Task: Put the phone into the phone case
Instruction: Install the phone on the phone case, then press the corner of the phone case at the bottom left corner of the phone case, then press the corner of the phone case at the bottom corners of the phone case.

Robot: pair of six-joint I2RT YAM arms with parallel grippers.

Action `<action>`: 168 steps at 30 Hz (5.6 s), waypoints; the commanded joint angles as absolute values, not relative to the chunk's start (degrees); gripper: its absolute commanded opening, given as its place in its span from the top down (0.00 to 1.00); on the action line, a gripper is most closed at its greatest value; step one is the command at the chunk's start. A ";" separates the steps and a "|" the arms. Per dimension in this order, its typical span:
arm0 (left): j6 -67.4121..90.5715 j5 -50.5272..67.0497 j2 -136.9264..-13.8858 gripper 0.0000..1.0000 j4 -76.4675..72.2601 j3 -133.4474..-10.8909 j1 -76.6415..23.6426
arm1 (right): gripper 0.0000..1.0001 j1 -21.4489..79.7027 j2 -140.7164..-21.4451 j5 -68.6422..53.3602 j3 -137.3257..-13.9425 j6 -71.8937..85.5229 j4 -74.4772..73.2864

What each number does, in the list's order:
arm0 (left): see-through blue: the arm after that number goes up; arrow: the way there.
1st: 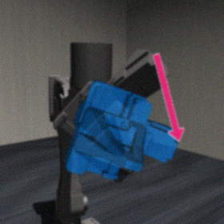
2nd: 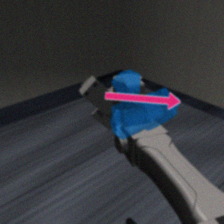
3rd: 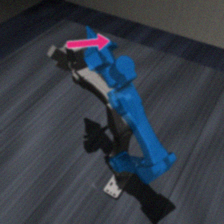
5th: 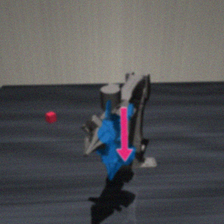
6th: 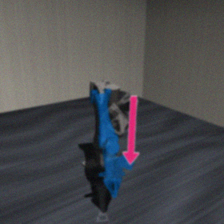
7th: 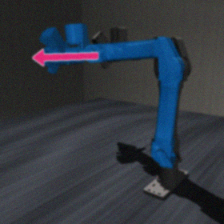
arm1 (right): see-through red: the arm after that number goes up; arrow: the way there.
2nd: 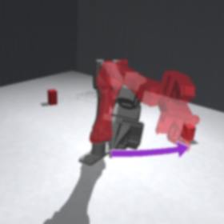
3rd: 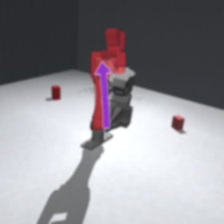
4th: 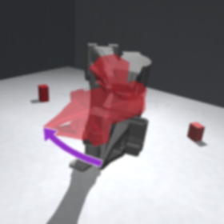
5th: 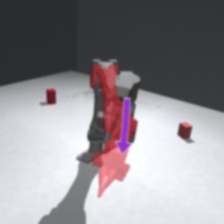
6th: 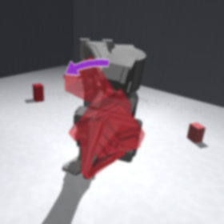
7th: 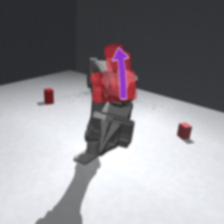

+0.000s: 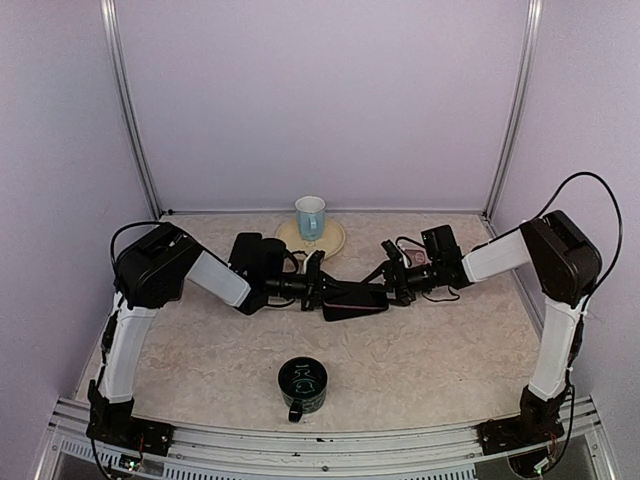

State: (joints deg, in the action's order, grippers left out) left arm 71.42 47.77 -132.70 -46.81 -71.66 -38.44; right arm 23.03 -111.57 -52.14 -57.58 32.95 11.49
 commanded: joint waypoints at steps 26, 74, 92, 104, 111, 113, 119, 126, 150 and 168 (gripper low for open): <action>67.22 50.02 -131.33 1.00 -46.76 -75.86 -39.99 | 0.50 23.43 -116.17 -64.63 -56.50 41.95 23.09; 58.23 48.63 -120.32 0.48 -37.34 -68.20 -32.88 | 0.95 22.06 -116.67 -73.57 -50.05 63.63 56.81; 54.05 50.41 -116.35 0.39 -36.76 -65.30 -34.89 | 0.97 22.06 -113.13 -77.43 -49.57 57.62 57.94; 55.23 54.91 -115.89 0.34 -40.60 -64.67 -37.56 | 0.97 22.41 -108.13 -73.31 -53.74 31.68 29.17; 54.94 55.96 -114.67 0.43 -41.14 -63.52 -38.03 | 0.96 22.41 -108.42 -73.50 -53.69 32.51 29.98; 54.88 56.07 -114.32 0.49 -41.47 -63.15 -38.06 | 0.96 22.41 -108.68 -73.55 -53.70 32.64 29.80; 55.83 56.38 -113.97 0.67 -43.09 -62.46 -38.06 | 0.96 22.41 -109.31 -74.08 -53.88 33.36 30.09; 56.72 56.94 -113.82 0.90 -44.56 -62.31 -38.14 | 0.93 22.41 -109.97 -75.23 -53.74 35.57 32.08; 45.61 48.94 -111.00 0.70 -29.00 -66.04 -39.29 | 1.00 22.43 -107.44 -75.19 -52.11 42.42 41.04; 49.68 52.53 -110.89 0.47 -36.52 -63.59 -39.90 | 1.00 21.36 -105.29 -73.71 -51.01 55.75 57.03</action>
State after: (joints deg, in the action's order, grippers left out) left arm 49.60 50.96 -112.86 -34.09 -64.20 -39.11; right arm 21.87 -107.59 -74.61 -50.57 54.35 52.84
